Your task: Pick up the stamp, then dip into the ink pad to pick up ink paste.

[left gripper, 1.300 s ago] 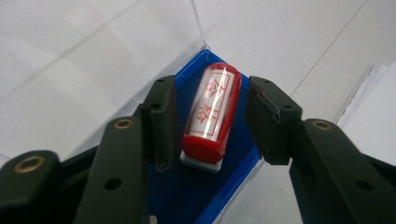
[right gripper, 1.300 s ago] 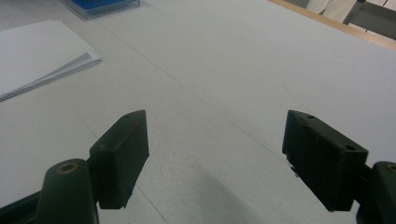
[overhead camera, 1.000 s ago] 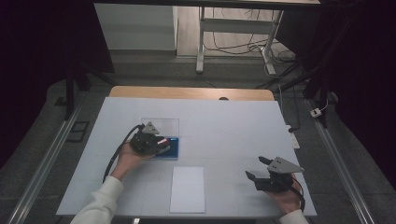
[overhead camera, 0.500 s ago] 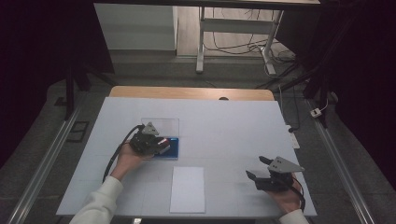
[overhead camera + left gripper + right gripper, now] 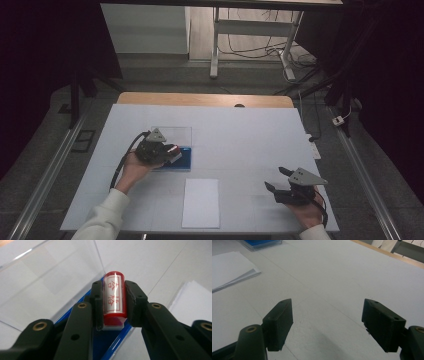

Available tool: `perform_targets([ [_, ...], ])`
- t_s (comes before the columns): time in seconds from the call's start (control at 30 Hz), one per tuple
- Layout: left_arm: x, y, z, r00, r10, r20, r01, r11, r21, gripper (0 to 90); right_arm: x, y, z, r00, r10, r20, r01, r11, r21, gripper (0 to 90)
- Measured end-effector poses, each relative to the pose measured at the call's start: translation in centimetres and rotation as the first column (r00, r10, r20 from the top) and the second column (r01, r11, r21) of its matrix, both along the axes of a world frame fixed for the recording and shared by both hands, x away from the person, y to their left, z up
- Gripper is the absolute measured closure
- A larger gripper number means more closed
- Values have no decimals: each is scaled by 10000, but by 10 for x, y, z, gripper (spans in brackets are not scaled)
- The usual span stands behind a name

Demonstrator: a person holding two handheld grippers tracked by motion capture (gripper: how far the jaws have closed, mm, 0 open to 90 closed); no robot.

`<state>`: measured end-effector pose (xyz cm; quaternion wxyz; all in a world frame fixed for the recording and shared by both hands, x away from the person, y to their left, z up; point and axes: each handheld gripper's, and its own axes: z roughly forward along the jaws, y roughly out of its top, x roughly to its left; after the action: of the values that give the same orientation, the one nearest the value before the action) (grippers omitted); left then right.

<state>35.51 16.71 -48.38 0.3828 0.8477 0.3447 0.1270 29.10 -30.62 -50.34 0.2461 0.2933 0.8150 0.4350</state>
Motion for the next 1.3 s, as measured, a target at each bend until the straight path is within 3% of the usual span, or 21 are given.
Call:
perform_targets([
  [0.3,-11,6,17,9997,77,234,-61,9975,-697,701,0,0,1,10000,12,67,-13,10000,46,249],
  [0.37,-14,9,23,9997,37,232,-13,9946,-1041,701,0,-1,1,10000,-9,81,8,10000,57,249],
  [0.5,-20,9,29,9995,-48,297,84,9924,-1227,701,0,-1,1,10000,-40,79,39,10000,24,251],
  [1.07,-35,-1,43,9974,-597,412,657,9844,-1630,700,-3,-3,3,9998,-111,159,110,9999,51,255],
  [1.17,-36,-3,43,9972,-613,437,674,9854,-1564,700,-3,-4,2,9998,-128,142,127,9999,67,255],
  [1.3,-29,-1,38,9984,-265,492,326,9913,-1271,701,-3,-3,2,9999,-96,122,95,9999,73,256],
])
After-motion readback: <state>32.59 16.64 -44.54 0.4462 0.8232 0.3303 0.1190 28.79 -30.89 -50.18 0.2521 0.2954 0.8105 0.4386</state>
